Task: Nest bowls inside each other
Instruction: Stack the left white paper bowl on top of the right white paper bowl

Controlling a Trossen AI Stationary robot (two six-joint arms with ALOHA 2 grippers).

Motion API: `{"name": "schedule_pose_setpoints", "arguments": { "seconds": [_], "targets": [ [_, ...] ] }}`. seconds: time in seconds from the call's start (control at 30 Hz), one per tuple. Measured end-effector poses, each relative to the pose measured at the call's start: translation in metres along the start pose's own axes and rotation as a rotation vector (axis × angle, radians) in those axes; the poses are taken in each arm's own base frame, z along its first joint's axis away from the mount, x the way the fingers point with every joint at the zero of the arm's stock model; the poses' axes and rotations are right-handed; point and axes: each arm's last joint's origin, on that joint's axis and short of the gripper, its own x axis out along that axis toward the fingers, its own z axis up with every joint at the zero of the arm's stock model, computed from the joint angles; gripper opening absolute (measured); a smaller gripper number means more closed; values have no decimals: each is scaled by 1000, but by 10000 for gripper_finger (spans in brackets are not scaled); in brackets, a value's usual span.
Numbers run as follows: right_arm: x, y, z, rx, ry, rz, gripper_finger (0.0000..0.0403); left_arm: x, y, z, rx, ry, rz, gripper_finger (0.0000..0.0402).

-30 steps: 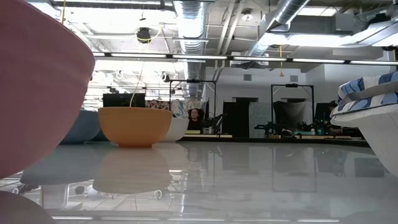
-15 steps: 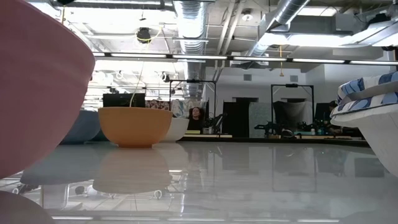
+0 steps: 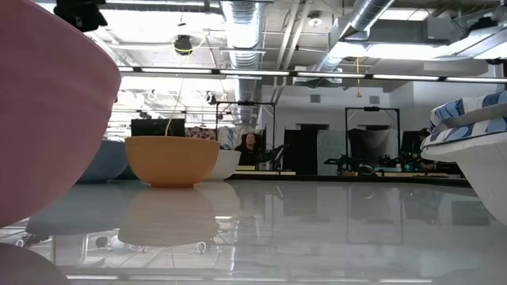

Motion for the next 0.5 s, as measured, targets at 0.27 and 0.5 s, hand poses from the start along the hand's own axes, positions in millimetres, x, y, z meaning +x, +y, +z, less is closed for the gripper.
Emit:
{"name": "schedule_pose_setpoints", "arguments": {
  "seconds": [0.27,0.5],
  "targets": [
    [-1,-1,0,12,-2,-25,150,19,-8,-18,133,140,-20,151],
    [0,-1,-2,4,10,-28,150,43,-14,-31,195,261,9,151]
  ]
}}
